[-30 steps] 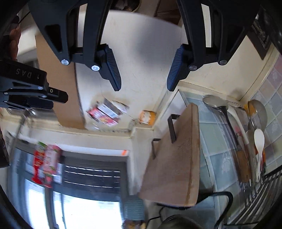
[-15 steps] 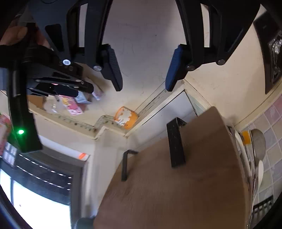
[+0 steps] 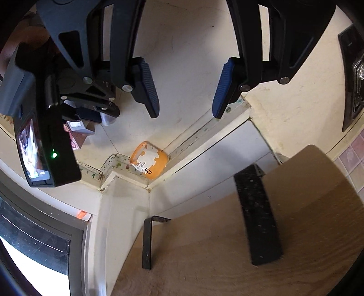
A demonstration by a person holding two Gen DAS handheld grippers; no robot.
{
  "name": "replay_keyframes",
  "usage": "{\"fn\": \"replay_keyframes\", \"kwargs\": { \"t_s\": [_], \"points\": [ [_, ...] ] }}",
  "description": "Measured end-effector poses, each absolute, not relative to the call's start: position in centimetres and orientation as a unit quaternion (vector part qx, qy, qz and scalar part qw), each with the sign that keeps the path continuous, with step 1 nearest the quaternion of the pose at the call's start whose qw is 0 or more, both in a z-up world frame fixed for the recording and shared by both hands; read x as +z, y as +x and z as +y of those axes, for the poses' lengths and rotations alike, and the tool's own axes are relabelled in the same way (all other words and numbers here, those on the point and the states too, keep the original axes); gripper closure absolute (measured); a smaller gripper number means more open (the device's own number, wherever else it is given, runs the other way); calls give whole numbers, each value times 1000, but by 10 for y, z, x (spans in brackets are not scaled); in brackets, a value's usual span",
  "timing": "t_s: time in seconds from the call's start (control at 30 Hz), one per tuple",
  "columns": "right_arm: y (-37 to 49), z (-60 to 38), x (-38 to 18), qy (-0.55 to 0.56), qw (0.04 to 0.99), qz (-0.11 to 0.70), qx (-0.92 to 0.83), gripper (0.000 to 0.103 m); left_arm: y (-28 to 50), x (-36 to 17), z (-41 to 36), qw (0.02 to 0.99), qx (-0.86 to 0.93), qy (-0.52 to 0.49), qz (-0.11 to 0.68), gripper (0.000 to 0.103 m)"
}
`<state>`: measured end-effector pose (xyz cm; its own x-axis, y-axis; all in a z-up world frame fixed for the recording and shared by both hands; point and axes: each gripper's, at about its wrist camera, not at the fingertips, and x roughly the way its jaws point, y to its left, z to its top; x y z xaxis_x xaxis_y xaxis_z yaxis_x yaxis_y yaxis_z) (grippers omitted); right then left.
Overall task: Collect trash
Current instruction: 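Grasp the orange paper cup with the left tool while the right tool grasps the small white bottle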
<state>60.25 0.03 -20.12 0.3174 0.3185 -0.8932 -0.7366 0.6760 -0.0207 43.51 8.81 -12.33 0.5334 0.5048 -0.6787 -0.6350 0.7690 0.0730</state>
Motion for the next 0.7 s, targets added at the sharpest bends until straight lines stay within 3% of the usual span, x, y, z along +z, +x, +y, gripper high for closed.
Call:
{"fn": "replay_keyframes", "kwargs": {
  "t_s": [0.2,0.5,0.7],
  "points": [
    [608,4,-208,-247,775,464,351,78,448,-123,86,869,330,-102,355,57],
    [656,-42,-162,-93,808,454,363,79,493,-125,71,868,331,-93,358,56],
    [679,-55,-148,-75,829,436,341,79,528,-125,74,862,342,-103,359,55]
  ]
}}
